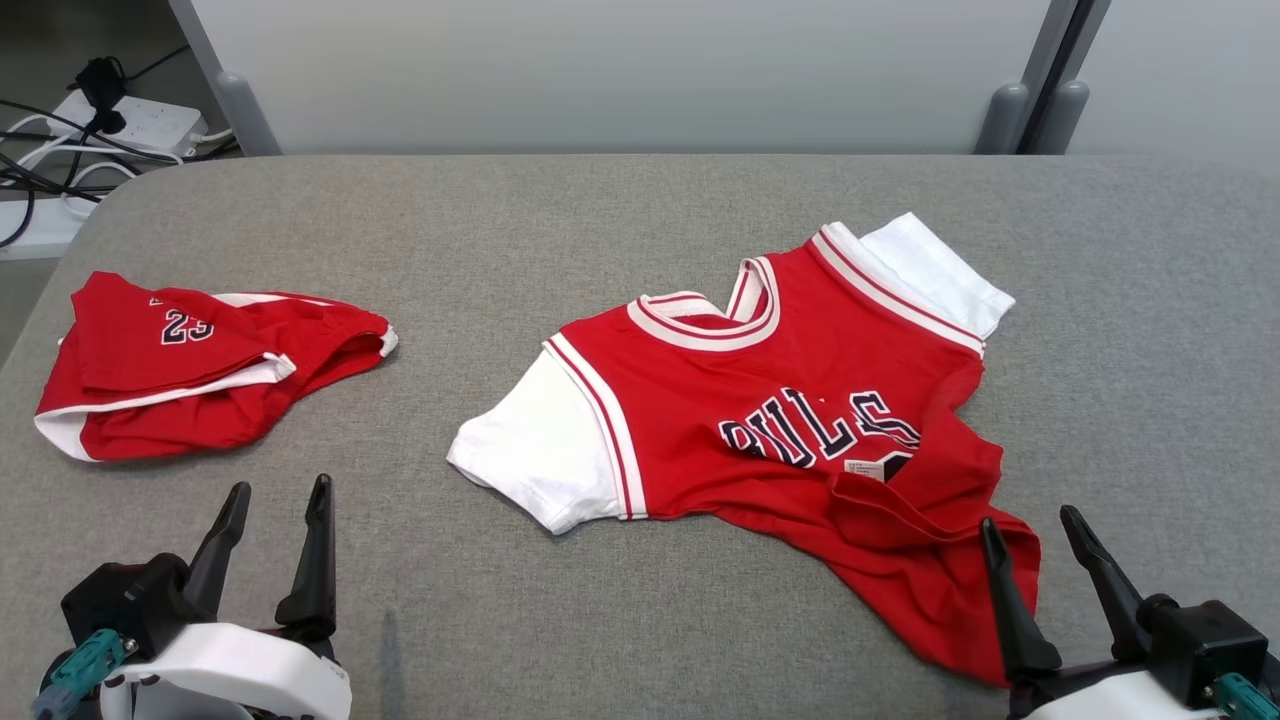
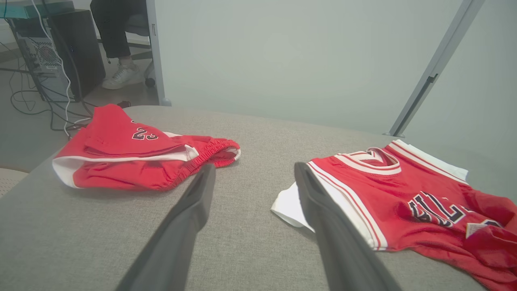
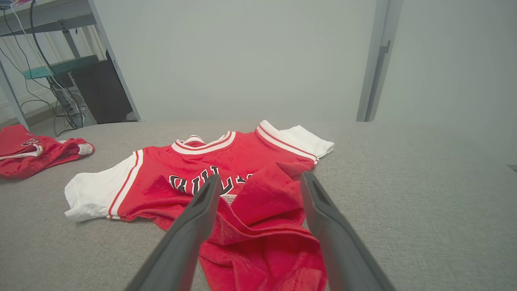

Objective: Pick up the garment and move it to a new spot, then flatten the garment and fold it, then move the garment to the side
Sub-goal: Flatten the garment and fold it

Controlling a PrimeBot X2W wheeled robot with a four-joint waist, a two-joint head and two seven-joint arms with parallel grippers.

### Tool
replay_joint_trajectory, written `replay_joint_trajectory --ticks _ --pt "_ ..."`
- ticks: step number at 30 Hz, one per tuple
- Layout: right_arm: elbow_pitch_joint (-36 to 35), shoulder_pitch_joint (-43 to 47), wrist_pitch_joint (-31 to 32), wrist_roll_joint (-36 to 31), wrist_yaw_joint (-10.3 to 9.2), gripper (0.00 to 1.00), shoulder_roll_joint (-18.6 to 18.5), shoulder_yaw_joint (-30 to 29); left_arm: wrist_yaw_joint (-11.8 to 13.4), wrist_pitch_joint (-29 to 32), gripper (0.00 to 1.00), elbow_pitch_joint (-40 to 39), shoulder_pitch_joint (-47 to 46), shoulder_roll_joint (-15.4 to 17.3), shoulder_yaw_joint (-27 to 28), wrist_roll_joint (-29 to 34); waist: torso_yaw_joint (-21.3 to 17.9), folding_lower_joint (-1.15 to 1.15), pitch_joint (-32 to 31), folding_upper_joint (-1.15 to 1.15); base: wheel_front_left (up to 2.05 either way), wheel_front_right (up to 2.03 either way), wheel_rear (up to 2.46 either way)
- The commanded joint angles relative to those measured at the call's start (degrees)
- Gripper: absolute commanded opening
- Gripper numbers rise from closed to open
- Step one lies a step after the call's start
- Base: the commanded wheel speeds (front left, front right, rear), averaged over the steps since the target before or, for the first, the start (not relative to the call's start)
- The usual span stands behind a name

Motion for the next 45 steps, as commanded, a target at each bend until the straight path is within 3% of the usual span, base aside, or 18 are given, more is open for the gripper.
replay_joint_trajectory --ticks 1,9,19,26,27,28,29,34,39,45 --pt "-2.17 -1.07 0.2 -0.78 0.24 1.0 -0.61 1.55 0.31 -0.03 1.0 -1.64 -2.28 1.42 2.39 -0.03 0.17 0.0 0.15 0.0 0.0 0.0 0.0" --pt "-0.02 -3.85 2.14 -2.45 0.24 1.0 -1.15 5.39 0.22 -0.09 1.0 -1.7 -3.31 1.16 2.08 -0.15 1.51 0.0 1.66 0.0 0.0 0.0 0.0" --pt "11.96 -15.21 5.1 -2.64 0.24 1.0 -4.76 10.53 -0.96 -1.07 1.0 -0.59 -5.86 0.09 1.13 -0.36 4.55 0.0 4.81 0.0 0.0 0.0 0.0" --pt "16.77 -17.95 7.32 -1.76 0.24 1.0 -5.57 11.77 -1.67 -1.83 1.0 0.77 -7.12 -0.51 0.65 -0.48 5.83 0.0 5.86 0.0 0.0 0.0 0.0" --pt "17.33 -18.17 8.06 -1.44 0.24 0.9 -5.68 12.1 -1.73 -1.96 1.0 0.94 -7.21 -0.57 0.65 -0.52 5.88 0.0 5.98 0.0 0.0 0.0 0.0" --pt "17.72 -18.37 8.84 -1.06 0.24 0.34 -5.82 12.59 -1.76 -2.06 1.0 1.09 -7.29 -0.59 0.66 -0.55 5.88 0.0 6.09 0.0 0.0 0.0 0.0" --pt "17.82 -18.59 9.16 -0.76 0.24 0.0 -5.94 12.74 -1.78 -2.17 1.0 1.2 -7.35 -0.62 0.7 -0.59 5.85 0.0 6.19 0.0 0.0 0.0 0.0" --pt "16.28 -19.18 7.49 1.07 0.24 0.0 -5.49 9.95 -1.86 -2.62 1.0 1.63 -7.61 -0.63 0.84 -0.72 5.3 0.0 6.59 0.0 0.0 0.0 0.0" --pt "15.13 -21.61 5.29 4.64 0.24 0.0 -5.21 1.07 -2.04 -2.95 1.0 1.44 -8.23 -0.39 1.04 -0.74 4.22 0.0 7.77 0.0 0.0 0.0 0.0" --pt "21.68 -28.77 4.53 6.21 0.24 0.0 -10.03 -8.77 -2.79 -2.79 1.0 1.5 -10.08 -0.07 0.41 -0.4 3.62 0.0 9.78 0.0 0.0 0.0 0.0"
